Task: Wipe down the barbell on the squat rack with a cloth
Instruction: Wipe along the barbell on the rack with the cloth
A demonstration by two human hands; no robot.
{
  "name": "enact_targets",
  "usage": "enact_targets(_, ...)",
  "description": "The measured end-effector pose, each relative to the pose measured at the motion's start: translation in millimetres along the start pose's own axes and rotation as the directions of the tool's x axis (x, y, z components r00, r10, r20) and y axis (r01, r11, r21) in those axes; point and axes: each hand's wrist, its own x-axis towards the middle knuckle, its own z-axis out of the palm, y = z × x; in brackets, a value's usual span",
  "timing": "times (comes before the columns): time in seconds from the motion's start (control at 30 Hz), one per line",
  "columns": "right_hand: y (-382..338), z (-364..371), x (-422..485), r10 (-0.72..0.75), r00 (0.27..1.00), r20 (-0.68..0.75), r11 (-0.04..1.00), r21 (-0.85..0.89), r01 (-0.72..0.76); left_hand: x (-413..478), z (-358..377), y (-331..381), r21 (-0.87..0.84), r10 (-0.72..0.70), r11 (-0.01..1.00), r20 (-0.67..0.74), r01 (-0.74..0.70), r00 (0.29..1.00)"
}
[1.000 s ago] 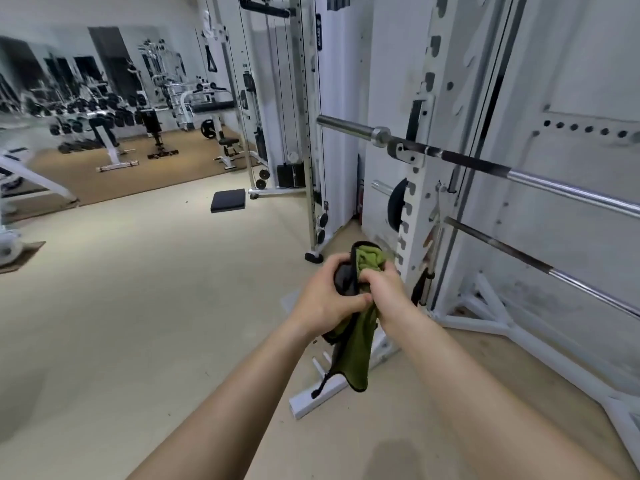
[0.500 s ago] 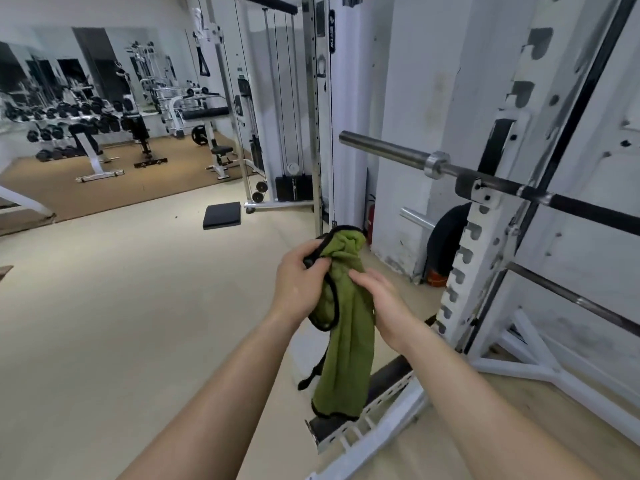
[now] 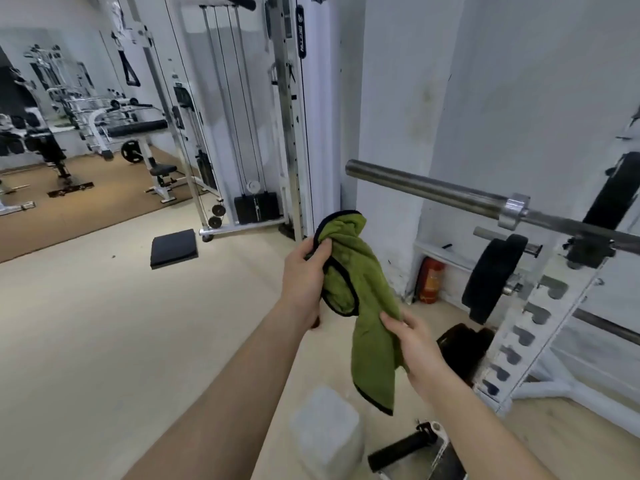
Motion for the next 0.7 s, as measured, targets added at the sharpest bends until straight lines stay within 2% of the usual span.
enact_targets(0.1, -36.8, 10.8, 51.7, -0.101, 0.98, -0.169, 0.989, 0.086, 0.116, 76.6, -6.8, 4.2, -0.006, -0.011, 1.0, 0.006, 0.011, 1.0)
enact_targets(0.17, -64.7, 20.5, 84.2, -0.193, 0.958, -0.214, 0.971, 0.1, 0.218, 131.5, -6.7, 6.3, 0.035, 0.01, 0.999, 0.009, -0.01, 1.0)
enact_targets(0.27, -105.1, 32.8, 135.4, -0.379, 0.895, -0.234, 0.924, -0.046, 0.379, 211.1, 8.6, 12.2, 0.099, 0.052, 0.994, 0.047, -0.056, 0.998)
enact_targets(0.37, -152.6, 45.2, 184.1, -0.592, 0.748, -0.299, 0.806, -0.241, 0.541, 280.5, 41.3, 24.3, 0.052, 0.079, 0.995, 0.161, -0.088, 0.984)
enact_targets(0.43, -184.7, 46.6, 213.9, -0.692, 0.632, -0.348, 0.721, -0.365, 0.589, 316.6, 66.4, 31.5, 0.132, 0.157, 0.971, 0.29, -0.202, 0.944)
enact_targets(0.47, -198.2, 44.2, 229.6, -0.734, 0.581, -0.352, 0.675, -0.467, 0.571, 335.6, 76.8, 31.7, 0.251, 0.205, 0.918, 0.361, -0.306, 0.91)
enact_targets(0.5, -208.3, 39.4, 247.1, -0.77, 0.547, -0.328, 0.613, -0.618, 0.493, 354.6, 85.1, 27.7, 0.41, 0.226, 0.809, 0.445, -0.421, 0.866)
enact_targets(0.53, -212.1, 31.3, 265.9, -0.791, 0.541, -0.284, 0.508, -0.798, 0.324, 370.5, 91.8, 20.9, 0.578, 0.204, 0.616, 0.539, -0.535, 0.817)
enact_targets(0.57, -210.3, 21.9, 281.6, -0.784, 0.564, -0.26, 0.371, -0.924, 0.089, 382.7, 96.9, 12.0, 0.679, 0.158, 0.386, 0.619, -0.625, 0.77)
enact_targets(0.6, -203.6, 12.8, 294.7, -0.768, 0.582, -0.268, 0.241, -0.962, -0.125, 392.9, 100.2, 1.1, 0.701, 0.141, 0.175, 0.677, -0.691, 0.723)
enact_targets(0.63, -194.1, 4.5, 305.5, -0.765, 0.579, -0.283, 0.157, -0.953, -0.259, 403.4, 102.2, -10.6, 0.676, 0.173, 0.012, 0.724, -0.737, 0.667)
enact_targets(0.67, -184.4, -1.7, 313.9, -0.779, 0.565, -0.273, 0.108, -0.945, -0.308, 411.2, 104.9, -19.2, 0.639, 0.25, -0.079, 0.756, -0.765, 0.605)
enact_targets(0.7, -176.6, -5.7, 320.6, -0.798, 0.553, -0.239, 0.068, -0.948, -0.311, 419.6, 108.5, -27.8, 0.606, 0.34, -0.092, 0.765, -0.79, 0.547)
